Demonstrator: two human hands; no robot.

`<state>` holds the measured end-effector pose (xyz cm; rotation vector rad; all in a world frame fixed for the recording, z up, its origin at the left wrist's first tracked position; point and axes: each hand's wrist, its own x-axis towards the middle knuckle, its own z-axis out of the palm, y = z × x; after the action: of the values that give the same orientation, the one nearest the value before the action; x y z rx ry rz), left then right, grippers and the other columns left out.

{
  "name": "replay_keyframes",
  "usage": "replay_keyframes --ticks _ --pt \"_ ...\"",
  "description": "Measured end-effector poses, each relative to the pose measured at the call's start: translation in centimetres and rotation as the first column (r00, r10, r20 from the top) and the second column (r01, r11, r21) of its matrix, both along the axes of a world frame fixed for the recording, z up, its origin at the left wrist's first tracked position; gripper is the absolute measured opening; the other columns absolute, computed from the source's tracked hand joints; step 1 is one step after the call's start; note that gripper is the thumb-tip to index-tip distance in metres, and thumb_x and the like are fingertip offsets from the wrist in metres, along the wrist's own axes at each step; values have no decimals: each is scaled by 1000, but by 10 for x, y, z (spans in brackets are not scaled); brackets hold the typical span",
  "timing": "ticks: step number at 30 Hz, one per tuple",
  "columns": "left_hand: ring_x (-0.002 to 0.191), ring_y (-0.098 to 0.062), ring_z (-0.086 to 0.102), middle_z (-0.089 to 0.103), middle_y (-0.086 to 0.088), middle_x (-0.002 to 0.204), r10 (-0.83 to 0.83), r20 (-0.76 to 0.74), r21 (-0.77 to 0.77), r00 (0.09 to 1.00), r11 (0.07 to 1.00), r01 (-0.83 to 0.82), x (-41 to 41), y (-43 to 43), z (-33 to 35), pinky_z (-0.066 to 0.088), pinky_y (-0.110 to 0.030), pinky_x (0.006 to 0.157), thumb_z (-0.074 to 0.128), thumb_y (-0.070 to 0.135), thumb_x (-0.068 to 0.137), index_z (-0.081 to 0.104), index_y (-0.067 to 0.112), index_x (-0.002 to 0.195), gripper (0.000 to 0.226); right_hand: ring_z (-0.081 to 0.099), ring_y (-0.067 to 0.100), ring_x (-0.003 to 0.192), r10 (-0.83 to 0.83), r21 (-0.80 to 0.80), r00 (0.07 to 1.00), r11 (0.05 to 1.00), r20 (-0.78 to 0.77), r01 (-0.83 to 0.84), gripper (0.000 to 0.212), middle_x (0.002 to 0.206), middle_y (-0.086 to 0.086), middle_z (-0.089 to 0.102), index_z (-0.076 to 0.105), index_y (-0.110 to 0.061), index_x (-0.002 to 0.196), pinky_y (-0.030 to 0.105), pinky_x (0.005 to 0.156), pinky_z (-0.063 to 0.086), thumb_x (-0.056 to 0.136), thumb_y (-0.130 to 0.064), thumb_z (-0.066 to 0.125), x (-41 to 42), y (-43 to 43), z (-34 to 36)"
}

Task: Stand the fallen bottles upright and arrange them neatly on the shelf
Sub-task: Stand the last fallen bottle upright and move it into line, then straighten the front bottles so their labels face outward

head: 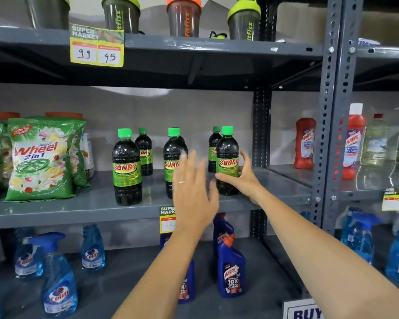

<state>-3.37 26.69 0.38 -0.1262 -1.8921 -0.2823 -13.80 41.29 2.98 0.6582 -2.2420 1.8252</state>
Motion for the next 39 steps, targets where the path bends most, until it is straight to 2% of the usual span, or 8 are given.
replay_keyframes --ticks 3,6,10,12,15,20,24,39 --pt "133 -35 33 41 -17 139 72 9 278 997 958 -72 -8 -26 7 39 -48 103 66 32 78 43 5 130 63 51 14 111 -46 15 999 999 -5 46 116 121 -4 49 8 -35 152 32 98 40 68 -38 87 -1 0 0" --pt "113 -35 44 45 -17 121 101 116 393 988 909 -139 -19 -45 4 44 -44 88 82 38 65 43 3 119 76 52 12 111 -59 66 998 996 -18 60 113 120 -10 51 15 -32 152 34 100 41 66 -34 88 -2 -1 -2" --pt "115 -31 52 51 -15 129 -235 322 618 917 786 -15 -33 -63 9 46 -43 91 87 36 63 34 7 131 91 54 13 113 -84 127 996 988 -39 88 93 122 -9 55 36 -25 143 29 91 43 66 -32 88 -1 -1 -3" --pt "111 -29 57 61 -12 122 -307 392 622 867 783 -4 -38 -71 13 48 -38 90 87 36 66 44 8 124 78 55 12 109 -86 134 995 987 -41 91 87 121 -7 58 41 -23 140 28 87 43 67 -31 88 0 -1 -1" --pt "111 -26 59 64 -9 118 -315 383 600 868 799 25 -35 -75 18 49 -38 91 89 38 61 51 9 120 76 54 11 107 -96 139 995 985 -40 101 86 118 -8 57 42 -23 140 28 86 42 67 -30 88 3 1 0" --pt "107 -23 60 65 -6 115 -341 406 587 848 808 43 -32 -68 19 48 -31 84 91 41 57 52 11 117 77 53 11 104 -99 118 995 988 -31 102 82 115 -8 56 42 -23 138 26 84 41 69 -25 87 10 2 1" --pt "107 -22 60 65 -5 116 -335 413 589 847 808 32 -32 -68 18 50 -34 87 91 44 56 52 12 118 80 54 12 108 -93 112 995 989 -28 95 84 122 -6 58 43 -23 139 28 88 42 68 -26 88 14 7 1" --pt "107 -24 60 65 -4 114 -285 423 566 860 825 -5 -27 -61 18 51 -38 88 90 45 57 51 13 119 80 57 11 105 -137 42 988 989 -72 140 77 115 -7 62 49 -25 133 26 88 43 67 -24 89 18 6 -6"
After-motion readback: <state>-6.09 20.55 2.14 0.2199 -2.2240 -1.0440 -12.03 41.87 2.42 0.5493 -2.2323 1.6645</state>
